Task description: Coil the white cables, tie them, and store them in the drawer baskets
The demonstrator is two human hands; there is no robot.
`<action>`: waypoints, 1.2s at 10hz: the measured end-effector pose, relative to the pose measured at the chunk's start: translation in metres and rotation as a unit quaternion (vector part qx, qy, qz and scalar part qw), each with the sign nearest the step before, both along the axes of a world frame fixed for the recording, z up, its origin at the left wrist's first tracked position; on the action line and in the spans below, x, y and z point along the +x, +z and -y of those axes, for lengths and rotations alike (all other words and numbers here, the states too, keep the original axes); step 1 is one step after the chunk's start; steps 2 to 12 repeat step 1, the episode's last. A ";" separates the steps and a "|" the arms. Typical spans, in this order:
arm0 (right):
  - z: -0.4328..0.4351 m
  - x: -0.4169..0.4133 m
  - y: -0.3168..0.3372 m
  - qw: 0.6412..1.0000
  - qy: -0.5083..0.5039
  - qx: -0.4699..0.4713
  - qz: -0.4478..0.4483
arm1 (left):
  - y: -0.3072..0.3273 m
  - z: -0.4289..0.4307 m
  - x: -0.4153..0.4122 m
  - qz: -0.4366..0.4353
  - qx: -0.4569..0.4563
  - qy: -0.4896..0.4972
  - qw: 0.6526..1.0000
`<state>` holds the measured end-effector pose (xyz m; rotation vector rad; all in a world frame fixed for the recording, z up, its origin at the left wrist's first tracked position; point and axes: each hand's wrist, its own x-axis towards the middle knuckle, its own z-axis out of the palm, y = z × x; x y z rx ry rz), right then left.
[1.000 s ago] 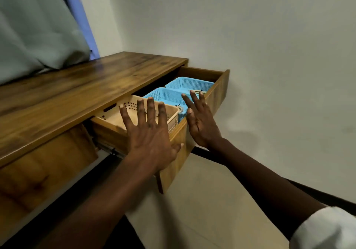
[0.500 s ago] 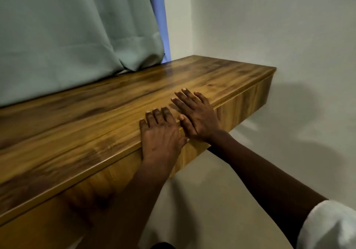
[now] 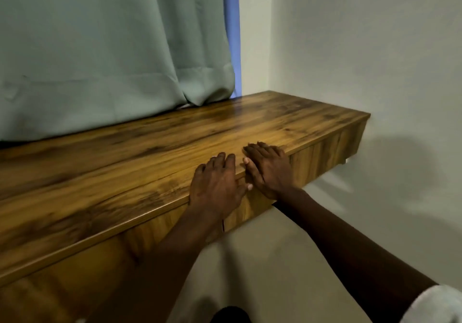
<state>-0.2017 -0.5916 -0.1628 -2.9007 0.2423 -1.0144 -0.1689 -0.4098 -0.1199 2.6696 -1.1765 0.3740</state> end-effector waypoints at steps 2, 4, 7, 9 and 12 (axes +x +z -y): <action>-0.038 -0.009 0.023 0.998 0.027 0.054 0.015 | 0.021 -0.047 0.001 0.007 -0.123 -0.002 0.992; -0.038 -0.009 0.023 0.998 0.027 0.054 0.015 | 0.021 -0.047 0.001 0.007 -0.123 -0.002 0.992; -0.038 -0.009 0.023 0.998 0.027 0.054 0.015 | 0.021 -0.047 0.001 0.007 -0.123 -0.002 0.992; -0.038 -0.009 0.023 0.998 0.027 0.054 0.015 | 0.021 -0.047 0.001 0.007 -0.123 -0.002 0.992; -0.038 -0.009 0.023 0.998 0.027 0.054 0.015 | 0.021 -0.047 0.001 0.007 -0.123 -0.002 0.992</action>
